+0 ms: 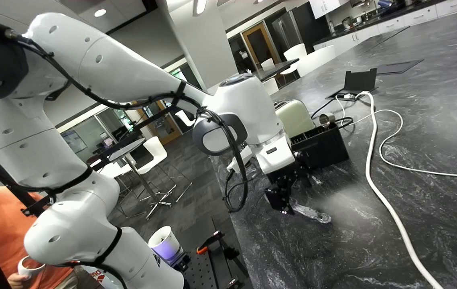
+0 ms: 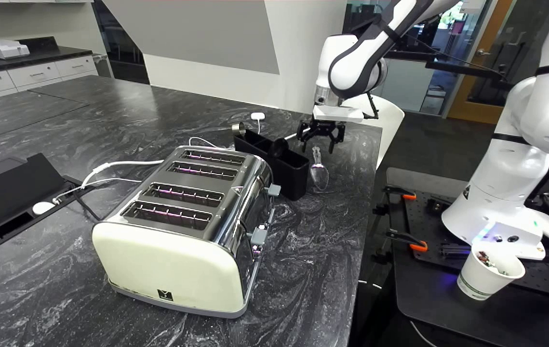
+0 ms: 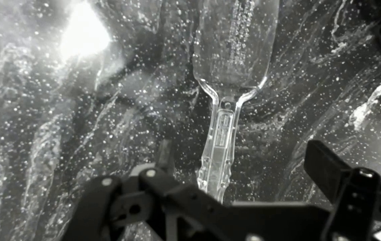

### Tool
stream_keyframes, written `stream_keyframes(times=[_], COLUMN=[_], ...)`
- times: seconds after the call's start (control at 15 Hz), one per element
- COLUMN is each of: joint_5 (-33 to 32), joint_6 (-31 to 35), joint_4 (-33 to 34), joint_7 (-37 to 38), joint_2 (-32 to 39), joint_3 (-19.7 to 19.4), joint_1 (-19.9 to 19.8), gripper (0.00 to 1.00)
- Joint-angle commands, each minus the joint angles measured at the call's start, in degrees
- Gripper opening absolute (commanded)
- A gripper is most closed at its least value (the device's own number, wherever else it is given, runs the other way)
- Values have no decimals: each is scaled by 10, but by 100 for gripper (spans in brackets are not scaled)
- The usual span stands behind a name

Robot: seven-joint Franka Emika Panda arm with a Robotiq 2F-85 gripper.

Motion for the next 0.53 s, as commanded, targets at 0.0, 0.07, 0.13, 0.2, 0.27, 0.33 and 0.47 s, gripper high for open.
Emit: stream_keyframes(times=[0.0, 0.07, 0.13, 0.2, 0.27, 0.33, 0.47], joint_5=[13, 11, 11, 10, 11, 9, 10], joint_6=[18, 18, 18, 20, 20, 21, 23], joint_4=[-2, -2, -2, -1, -1, 0, 1], joint_7=[-1, 2, 1, 1, 1, 2, 1], joint_2=[20, 23, 27, 30, 33, 36, 39], joint_3=[-14, -16, -18, -20, -21, -22, -21], joint_1=[15, 17, 20, 23, 24, 27, 30], gripper=[100, 100, 100, 100, 100, 100, 100])
